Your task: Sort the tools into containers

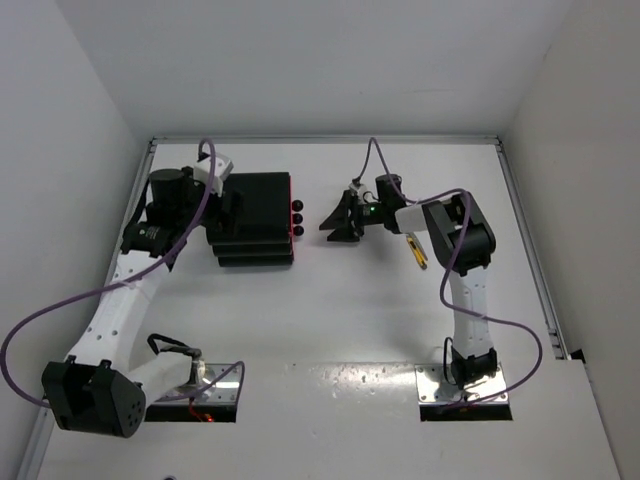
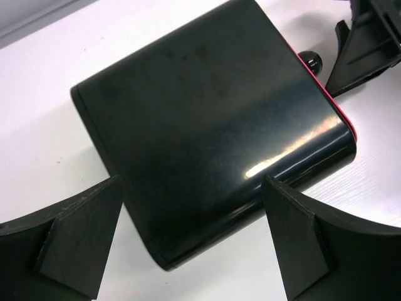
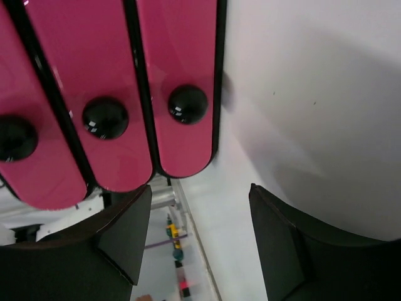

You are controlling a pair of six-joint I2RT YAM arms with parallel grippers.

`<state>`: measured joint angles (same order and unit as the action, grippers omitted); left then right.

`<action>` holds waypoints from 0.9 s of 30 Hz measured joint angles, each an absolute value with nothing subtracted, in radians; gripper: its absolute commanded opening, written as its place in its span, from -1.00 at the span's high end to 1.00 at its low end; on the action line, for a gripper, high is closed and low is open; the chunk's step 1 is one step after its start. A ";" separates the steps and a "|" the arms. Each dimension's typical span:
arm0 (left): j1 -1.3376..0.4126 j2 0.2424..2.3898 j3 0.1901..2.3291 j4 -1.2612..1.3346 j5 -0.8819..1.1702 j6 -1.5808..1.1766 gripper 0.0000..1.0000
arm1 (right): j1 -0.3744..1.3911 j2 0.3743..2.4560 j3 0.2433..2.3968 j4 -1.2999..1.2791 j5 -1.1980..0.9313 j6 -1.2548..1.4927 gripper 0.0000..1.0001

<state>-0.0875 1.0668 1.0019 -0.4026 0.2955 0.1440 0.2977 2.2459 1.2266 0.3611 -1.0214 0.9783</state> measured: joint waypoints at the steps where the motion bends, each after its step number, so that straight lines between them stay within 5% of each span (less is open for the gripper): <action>1: -0.099 1.071 0.995 -0.396 0.282 0.143 -0.94 | 0.303 2.268 1.233 0.383 -1.018 1.013 -0.28; 27: -0.197 1.132 0.926 -0.278 0.049 0.118 -0.94 | 0.409 2.498 1.445 0.631 -0.961 1.333 0.05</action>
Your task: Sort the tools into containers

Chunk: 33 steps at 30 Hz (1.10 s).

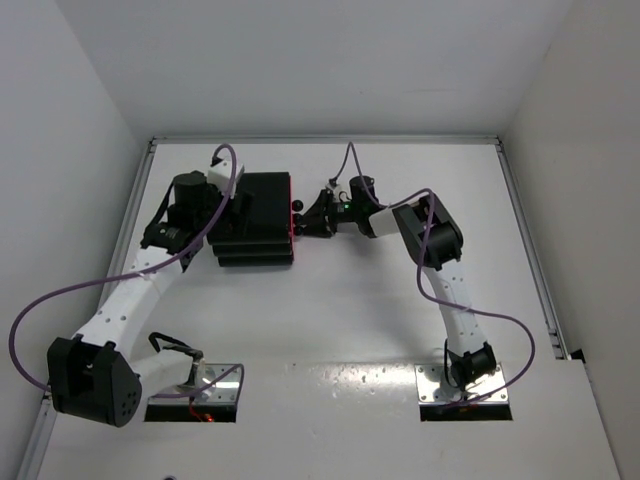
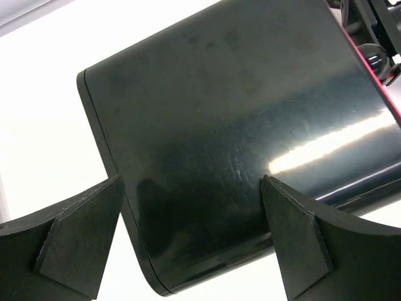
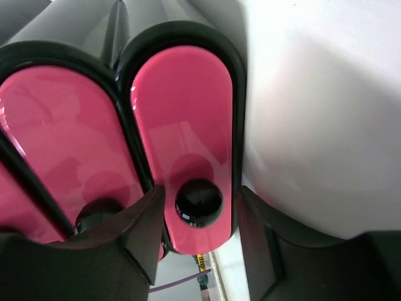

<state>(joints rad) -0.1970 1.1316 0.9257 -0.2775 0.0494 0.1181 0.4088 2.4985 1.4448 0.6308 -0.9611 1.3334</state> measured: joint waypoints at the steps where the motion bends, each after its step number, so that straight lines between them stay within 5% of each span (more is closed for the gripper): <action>1: -0.197 1.132 0.924 -0.276 0.043 0.117 -0.94 | 0.412 2.504 1.451 0.636 -0.960 1.336 0.07; 10: -0.198 1.164 0.919 -0.222 -0.017 0.084 -0.94 | 0.426 2.516 1.454 0.657 -0.958 1.362 0.43; 16: -0.198 1.194 0.919 -0.171 -0.062 0.060 -0.94 | 0.416 2.504 1.427 0.662 -0.952 1.363 0.98; 33: -0.198 1.216 0.926 -0.145 -0.105 0.039 -0.94 | 0.231 2.420 1.319 0.518 -1.042 1.229 1.00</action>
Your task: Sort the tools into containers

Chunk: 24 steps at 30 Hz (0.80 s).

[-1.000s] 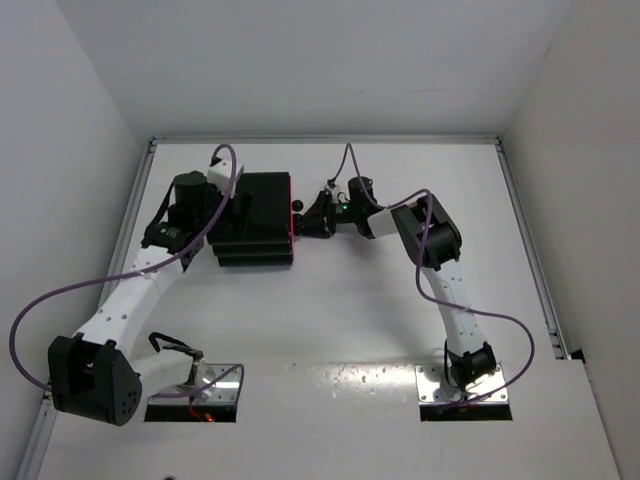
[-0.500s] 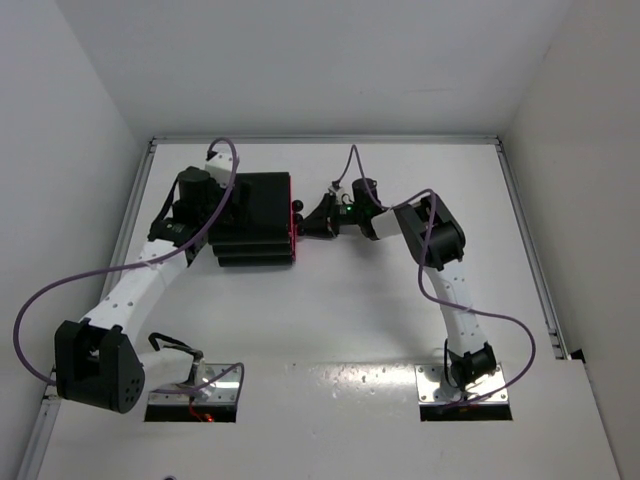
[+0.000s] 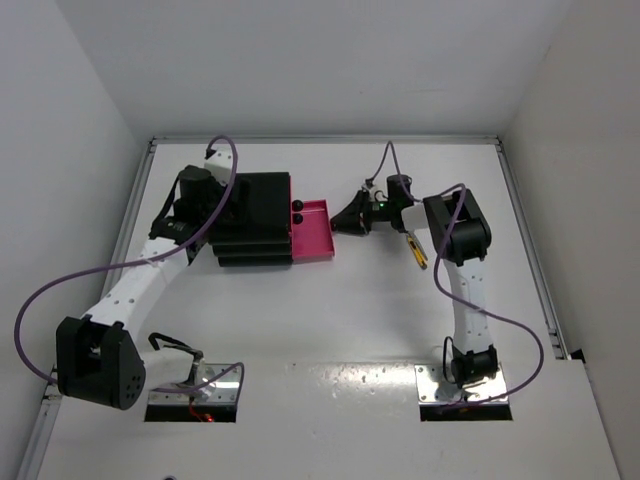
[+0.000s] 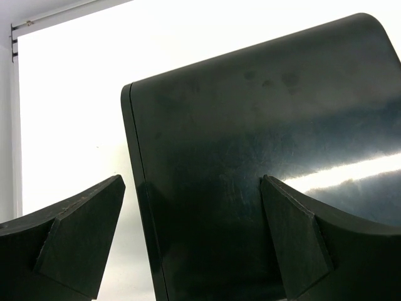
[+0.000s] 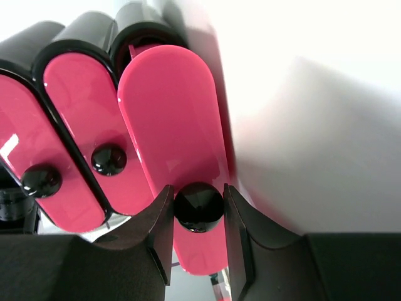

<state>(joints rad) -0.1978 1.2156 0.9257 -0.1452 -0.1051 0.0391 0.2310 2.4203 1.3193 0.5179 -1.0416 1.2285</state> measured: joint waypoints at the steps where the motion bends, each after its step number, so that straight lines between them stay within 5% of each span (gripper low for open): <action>1: -0.198 1.218 0.927 -0.145 -0.106 0.039 -0.94 | 0.213 2.408 1.311 0.488 -1.041 1.204 1.00; 10: -0.198 1.223 0.932 -0.145 -0.110 0.036 -0.94 | 0.147 2.352 1.262 0.363 -1.042 1.086 0.96; 11: -0.198 1.223 0.932 -0.145 -0.110 0.036 -0.94 | 0.144 2.344 1.253 0.354 -1.041 1.073 0.76; 19: -0.198 1.236 0.940 -0.142 -0.113 0.033 -0.94 | 0.123 2.304 1.242 0.207 -1.029 0.938 0.09; 24: -0.198 1.245 0.947 -0.140 -0.113 0.032 -0.94 | 0.093 2.264 1.246 0.115 -1.005 0.846 -0.09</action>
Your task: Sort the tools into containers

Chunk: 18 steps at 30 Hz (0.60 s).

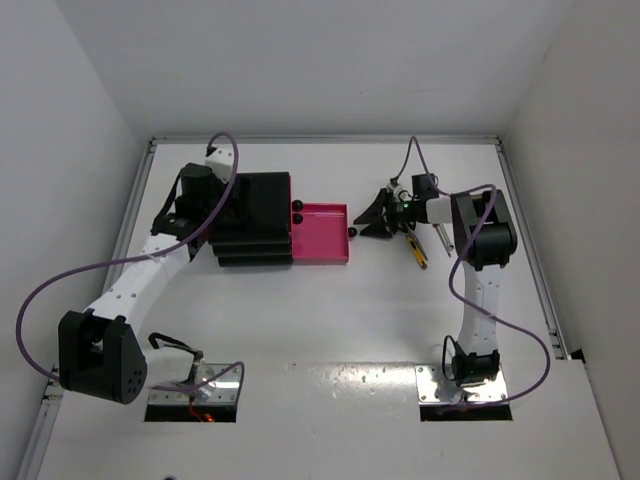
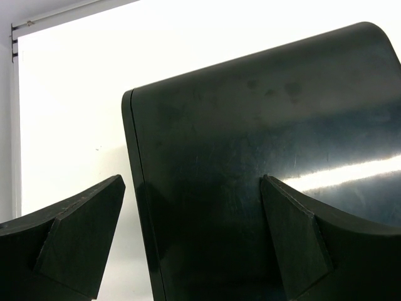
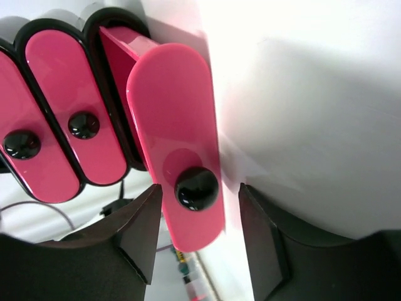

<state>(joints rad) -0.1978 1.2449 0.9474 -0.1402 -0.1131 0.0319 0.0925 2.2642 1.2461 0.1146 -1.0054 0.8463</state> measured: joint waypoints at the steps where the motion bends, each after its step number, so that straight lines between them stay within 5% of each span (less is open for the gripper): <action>1: -0.198 1.248 0.948 -0.139 -0.113 0.031 -0.94 | 0.088 2.258 1.250 0.096 -0.999 0.830 -0.11; 18: -0.234 1.261 0.986 -0.188 -0.125 0.067 -0.94 | -0.008 2.037 1.489 -0.384 -0.625 0.086 0.15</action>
